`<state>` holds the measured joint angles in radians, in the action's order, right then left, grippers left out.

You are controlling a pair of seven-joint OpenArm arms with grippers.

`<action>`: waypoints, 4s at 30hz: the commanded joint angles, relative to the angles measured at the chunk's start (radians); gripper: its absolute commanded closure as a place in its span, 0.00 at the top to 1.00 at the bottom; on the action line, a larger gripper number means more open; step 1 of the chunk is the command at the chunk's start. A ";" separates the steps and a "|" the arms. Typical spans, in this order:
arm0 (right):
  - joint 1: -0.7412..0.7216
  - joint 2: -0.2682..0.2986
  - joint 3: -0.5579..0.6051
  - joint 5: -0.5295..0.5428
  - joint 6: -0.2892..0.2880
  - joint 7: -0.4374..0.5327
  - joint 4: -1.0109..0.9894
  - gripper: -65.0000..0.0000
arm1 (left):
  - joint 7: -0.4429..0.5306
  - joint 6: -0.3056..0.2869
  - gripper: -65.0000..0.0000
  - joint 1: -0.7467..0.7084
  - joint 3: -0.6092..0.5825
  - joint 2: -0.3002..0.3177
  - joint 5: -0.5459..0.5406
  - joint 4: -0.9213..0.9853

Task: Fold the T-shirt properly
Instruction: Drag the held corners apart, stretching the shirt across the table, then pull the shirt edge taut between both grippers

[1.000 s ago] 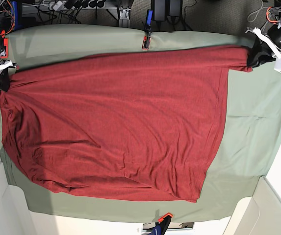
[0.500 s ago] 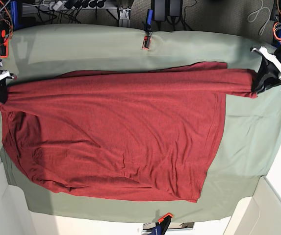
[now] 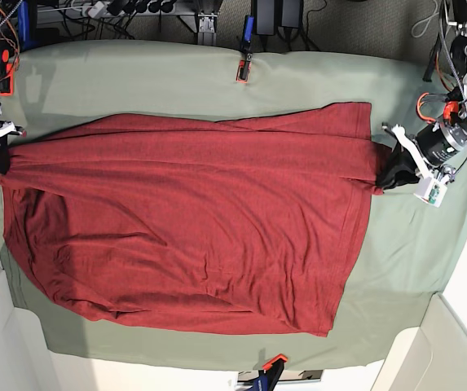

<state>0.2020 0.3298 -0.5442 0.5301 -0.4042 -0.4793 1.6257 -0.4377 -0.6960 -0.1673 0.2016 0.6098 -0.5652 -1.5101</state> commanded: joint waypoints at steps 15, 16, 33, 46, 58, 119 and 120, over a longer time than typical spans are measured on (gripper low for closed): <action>-0.005 0.016 -0.010 0.008 -0.003 0.026 0.016 0.00 | -0.446 -0.002 0.53 0.034 0.012 0.020 -0.425 0.053; -0.005 0.016 -0.010 0.009 -0.003 0.026 0.016 0.00 | -0.476 -0.002 0.53 0.015 0.033 0.020 -0.463 0.032; -0.007 0.016 -0.010 0.009 0.000 -0.001 0.016 0.49 | -0.366 -0.002 0.53 -0.279 0.184 -0.064 -0.346 -0.117; -0.007 0.016 -0.010 0.009 0.009 -0.040 0.016 0.49 | -0.343 -0.002 0.53 -0.279 0.183 -0.137 -0.359 -0.108; -0.005 -0.062 -0.043 -0.034 0.131 -0.097 0.016 0.49 | -0.336 -0.002 0.53 -0.236 0.182 -0.138 -0.354 -0.107; -0.068 -0.039 -0.156 0.045 0.004 -0.160 -0.024 0.00 | -0.412 -0.002 0.00 -0.314 0.374 -0.034 -0.394 -0.316; -0.080 -0.039 -0.152 0.037 0.003 -0.160 -0.031 0.00 | -0.412 -0.002 0.00 -0.298 0.372 -0.027 -0.391 -0.315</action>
<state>0.1352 0.2691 -0.6903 0.5663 -0.4030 -0.6727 1.5810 -0.8742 -0.6930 -0.4721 0.5621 0.5571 -0.9508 -1.8130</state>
